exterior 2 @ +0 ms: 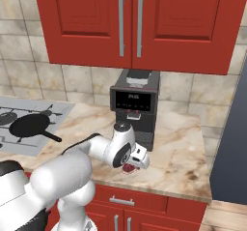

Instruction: Place both pans onto different burners. Then place the garlic and the steak on different pans.

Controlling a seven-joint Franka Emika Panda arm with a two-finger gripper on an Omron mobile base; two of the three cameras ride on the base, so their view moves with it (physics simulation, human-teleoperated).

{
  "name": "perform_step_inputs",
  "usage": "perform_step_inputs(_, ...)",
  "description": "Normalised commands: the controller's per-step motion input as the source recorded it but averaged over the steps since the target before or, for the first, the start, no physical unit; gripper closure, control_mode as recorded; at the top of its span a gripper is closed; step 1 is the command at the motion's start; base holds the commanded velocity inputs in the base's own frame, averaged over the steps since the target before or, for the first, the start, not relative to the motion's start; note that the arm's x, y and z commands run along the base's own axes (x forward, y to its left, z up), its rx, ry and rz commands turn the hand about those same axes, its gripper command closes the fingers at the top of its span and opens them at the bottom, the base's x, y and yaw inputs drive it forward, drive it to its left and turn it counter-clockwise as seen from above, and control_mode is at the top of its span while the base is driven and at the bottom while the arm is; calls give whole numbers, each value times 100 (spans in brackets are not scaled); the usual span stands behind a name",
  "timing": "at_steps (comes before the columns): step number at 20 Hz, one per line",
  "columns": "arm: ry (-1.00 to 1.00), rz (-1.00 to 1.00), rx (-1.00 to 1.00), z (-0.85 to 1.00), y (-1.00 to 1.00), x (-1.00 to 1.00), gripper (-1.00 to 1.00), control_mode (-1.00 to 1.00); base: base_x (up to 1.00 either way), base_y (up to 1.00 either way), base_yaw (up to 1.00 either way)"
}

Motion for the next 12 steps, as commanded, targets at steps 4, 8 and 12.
perform_step_inputs(4,0,0,0,-28,-3,2,-100,-100,0,0,0)
perform_step_inputs(8,0,0,0,-26,0,4,-100,-100,0,0,0)
perform_step_inputs(12,0,0,0,-15,0,12,-100,-100,0,0,0)
